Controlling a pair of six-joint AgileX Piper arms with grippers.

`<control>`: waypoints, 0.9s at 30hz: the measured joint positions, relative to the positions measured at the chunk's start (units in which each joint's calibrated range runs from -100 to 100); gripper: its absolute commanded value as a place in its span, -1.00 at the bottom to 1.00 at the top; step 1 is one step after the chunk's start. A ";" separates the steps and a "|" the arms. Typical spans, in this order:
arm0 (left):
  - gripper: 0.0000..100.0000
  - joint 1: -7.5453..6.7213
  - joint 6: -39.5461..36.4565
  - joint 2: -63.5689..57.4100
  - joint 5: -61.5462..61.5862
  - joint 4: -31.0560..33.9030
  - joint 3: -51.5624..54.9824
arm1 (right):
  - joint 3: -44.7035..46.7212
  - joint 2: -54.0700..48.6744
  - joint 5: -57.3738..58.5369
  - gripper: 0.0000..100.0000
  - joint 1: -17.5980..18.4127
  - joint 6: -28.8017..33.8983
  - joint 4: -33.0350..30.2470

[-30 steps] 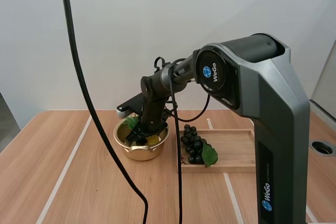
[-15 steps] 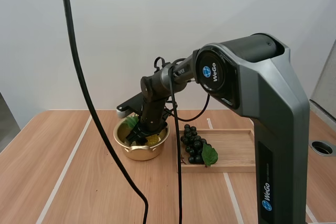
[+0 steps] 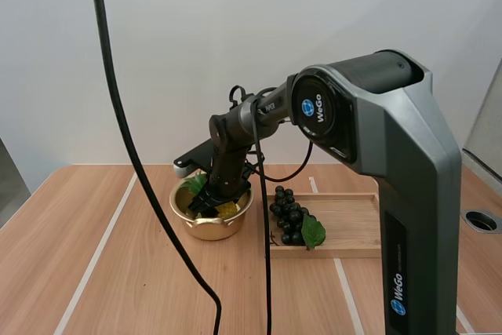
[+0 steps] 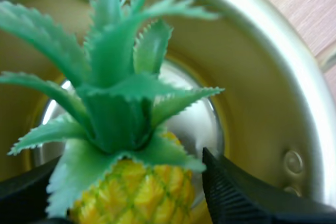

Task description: Open the pot, put the pineapple inside, and close it

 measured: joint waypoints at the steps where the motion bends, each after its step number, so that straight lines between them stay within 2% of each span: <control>1: -1.00 0.00 0.00 0.00 0.00 0.00 0.00 | -0.12 0.00 0.00 1.00 0.00 0.00 -0.10; 8: -1.00 0.00 0.00 0.00 0.00 0.00 0.00 | -0.93 -2.13 0.95 1.00 0.00 0.00 -0.93; 27: -1.00 0.00 0.00 0.00 0.00 0.00 0.00 | -3.35 -19.84 4.75 1.00 0.00 0.76 -2.15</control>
